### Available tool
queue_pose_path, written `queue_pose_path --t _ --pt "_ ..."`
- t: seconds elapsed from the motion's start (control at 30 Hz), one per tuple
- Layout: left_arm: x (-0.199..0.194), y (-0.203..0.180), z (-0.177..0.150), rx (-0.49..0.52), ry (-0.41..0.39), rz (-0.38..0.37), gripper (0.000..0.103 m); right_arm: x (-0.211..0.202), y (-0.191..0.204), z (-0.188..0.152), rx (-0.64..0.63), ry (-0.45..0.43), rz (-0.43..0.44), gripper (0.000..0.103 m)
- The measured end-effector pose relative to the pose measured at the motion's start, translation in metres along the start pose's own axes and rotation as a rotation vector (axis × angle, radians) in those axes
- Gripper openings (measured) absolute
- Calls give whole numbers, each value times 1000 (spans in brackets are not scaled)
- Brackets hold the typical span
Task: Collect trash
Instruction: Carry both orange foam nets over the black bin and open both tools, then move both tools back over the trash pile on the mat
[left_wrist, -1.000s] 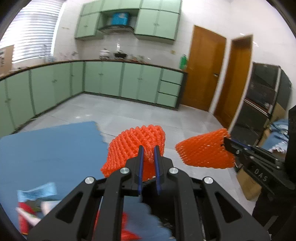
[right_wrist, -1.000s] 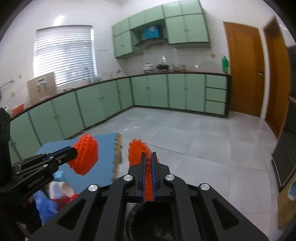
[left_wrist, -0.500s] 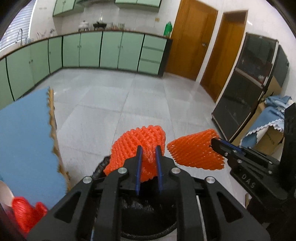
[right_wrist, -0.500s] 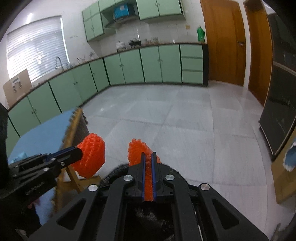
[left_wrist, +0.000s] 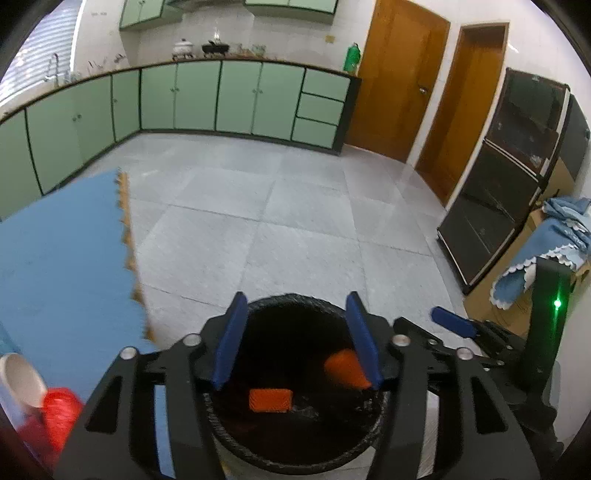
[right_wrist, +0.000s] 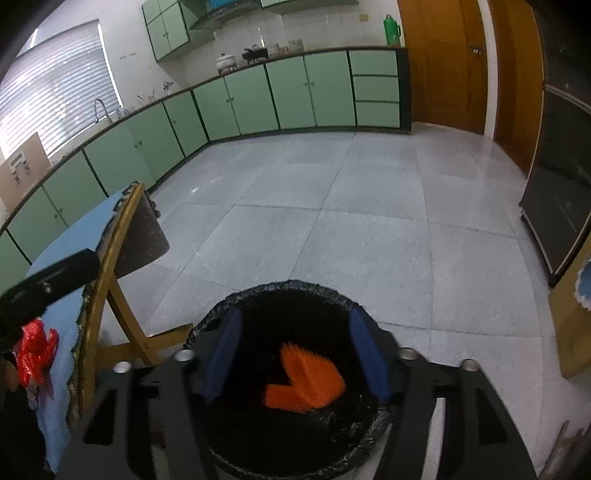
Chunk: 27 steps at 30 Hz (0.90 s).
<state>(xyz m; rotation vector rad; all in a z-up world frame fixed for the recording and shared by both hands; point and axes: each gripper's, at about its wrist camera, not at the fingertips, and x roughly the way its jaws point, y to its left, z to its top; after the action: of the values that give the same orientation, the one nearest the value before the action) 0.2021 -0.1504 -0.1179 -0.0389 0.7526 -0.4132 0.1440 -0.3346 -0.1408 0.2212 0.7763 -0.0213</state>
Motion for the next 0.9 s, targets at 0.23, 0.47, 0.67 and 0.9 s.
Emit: queue_pose_path --t 0.23,0.47,0.67,0.9 --pt "-65 27 7 -11 -108 71 74 -45 27 12 4 -102 1 97" --pt "-140 69 6 -28 -215 216 80 -82 71 18 -30 -173 47 97" --pt "-195 113 -7 -89 -256 334 80 -106 114 14 -59 -225 107 97" --pt "-239 151 -35 -122 -267 450 81 -122 177 -13 -158 -267 189 97"
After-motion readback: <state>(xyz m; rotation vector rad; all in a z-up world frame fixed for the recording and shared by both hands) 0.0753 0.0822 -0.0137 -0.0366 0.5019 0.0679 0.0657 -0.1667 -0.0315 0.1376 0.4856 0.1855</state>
